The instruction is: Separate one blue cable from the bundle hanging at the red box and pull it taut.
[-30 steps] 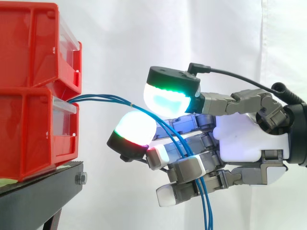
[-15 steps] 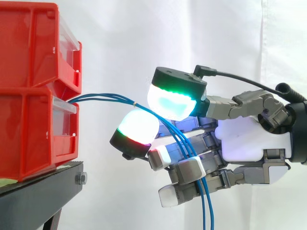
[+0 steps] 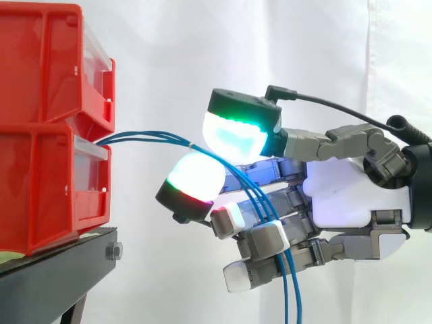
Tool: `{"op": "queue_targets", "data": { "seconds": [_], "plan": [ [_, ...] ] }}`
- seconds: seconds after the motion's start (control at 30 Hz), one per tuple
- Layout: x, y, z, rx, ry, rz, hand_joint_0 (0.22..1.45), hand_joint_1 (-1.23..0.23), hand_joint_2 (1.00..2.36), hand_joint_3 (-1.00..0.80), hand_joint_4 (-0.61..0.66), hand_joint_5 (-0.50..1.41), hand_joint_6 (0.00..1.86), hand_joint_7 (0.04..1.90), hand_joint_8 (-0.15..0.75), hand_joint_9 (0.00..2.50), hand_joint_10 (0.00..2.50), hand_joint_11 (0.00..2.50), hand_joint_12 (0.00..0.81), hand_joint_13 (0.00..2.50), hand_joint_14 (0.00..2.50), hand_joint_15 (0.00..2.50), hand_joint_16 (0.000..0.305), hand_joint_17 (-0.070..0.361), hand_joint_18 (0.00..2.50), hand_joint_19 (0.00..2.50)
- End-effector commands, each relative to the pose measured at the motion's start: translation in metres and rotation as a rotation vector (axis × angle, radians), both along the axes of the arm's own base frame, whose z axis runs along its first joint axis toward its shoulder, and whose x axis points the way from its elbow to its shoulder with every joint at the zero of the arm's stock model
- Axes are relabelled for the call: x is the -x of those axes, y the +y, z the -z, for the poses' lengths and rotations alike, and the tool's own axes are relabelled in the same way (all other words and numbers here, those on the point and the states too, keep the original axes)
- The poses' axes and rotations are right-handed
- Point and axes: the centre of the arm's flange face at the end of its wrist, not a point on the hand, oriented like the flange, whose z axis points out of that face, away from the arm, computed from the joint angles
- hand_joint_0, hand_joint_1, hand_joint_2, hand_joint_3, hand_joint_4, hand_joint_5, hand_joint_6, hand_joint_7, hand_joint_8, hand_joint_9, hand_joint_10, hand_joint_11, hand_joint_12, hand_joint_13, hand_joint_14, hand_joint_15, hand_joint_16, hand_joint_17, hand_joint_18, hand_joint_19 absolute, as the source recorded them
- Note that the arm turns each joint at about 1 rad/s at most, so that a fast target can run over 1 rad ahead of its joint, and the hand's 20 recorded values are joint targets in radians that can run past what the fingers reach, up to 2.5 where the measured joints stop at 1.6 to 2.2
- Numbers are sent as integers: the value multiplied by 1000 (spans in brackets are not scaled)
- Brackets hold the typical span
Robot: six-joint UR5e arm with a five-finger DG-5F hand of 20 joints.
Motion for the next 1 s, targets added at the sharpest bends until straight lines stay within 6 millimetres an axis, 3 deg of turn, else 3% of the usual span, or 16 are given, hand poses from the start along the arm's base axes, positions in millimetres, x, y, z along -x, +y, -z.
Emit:
{"op": "queue_targets", "data": {
  "seconds": [0.0, 0.1, 0.17, 0.37, 0.43, 0.67, 0.9, 0.97],
  "plan": [
    [0, 0, 0, 0, 0, 0, 693, -730, 1022, -243, -27, -227, 941, 967, 286, 892, 12, 1210, 335, 1103, 25, 1156, 46, 105, 709, 589],
    [0, 0, 0, 0, 0, 0, 712, -772, 1023, -221, -35, -231, 951, 1019, 282, 890, 12, 1222, 336, 1104, 24, 1154, 46, 105, 706, 589],
    [0, 0, 0, 0, 0, 0, 724, -783, 1022, -240, -46, -231, 964, 958, 283, 892, 12, 1214, 336, 1100, 25, 1155, 46, 104, 704, 592],
    [0, 1, 0, 0, 0, -2, 801, -830, 1000, -500, -48, -218, 956, 941, 274, 908, 13, 1223, 336, 1086, 26, 1139, 46, 102, 688, 596],
    [0, 1, 0, 0, 0, -2, 794, -852, 1000, -500, -46, -211, 951, 961, 274, 921, 15, 1227, 335, 1078, 27, 1139, 45, 102, 700, 584],
    [0, 1, 0, -3, 1, -2, 571, -858, 1000, -500, 45, -162, 933, 970, 284, 978, 16, 1204, 347, 1054, 28, 1111, 45, 101, 686, 600],
    [1, 1, 1, -2, 4, 0, 482, -800, 1000, -500, 85, -162, 925, 917, 313, 1001, 15, 1170, 378, 1074, 25, 1097, 51, 114, 710, 607],
    [1, 1, 1, -2, 4, 0, 482, -719, 1000, -500, 89, -162, 920, 897, 314, 1004, 14, 1177, 376, 1081, 23, 1091, 51, 114, 713, 607]
  ]
}}
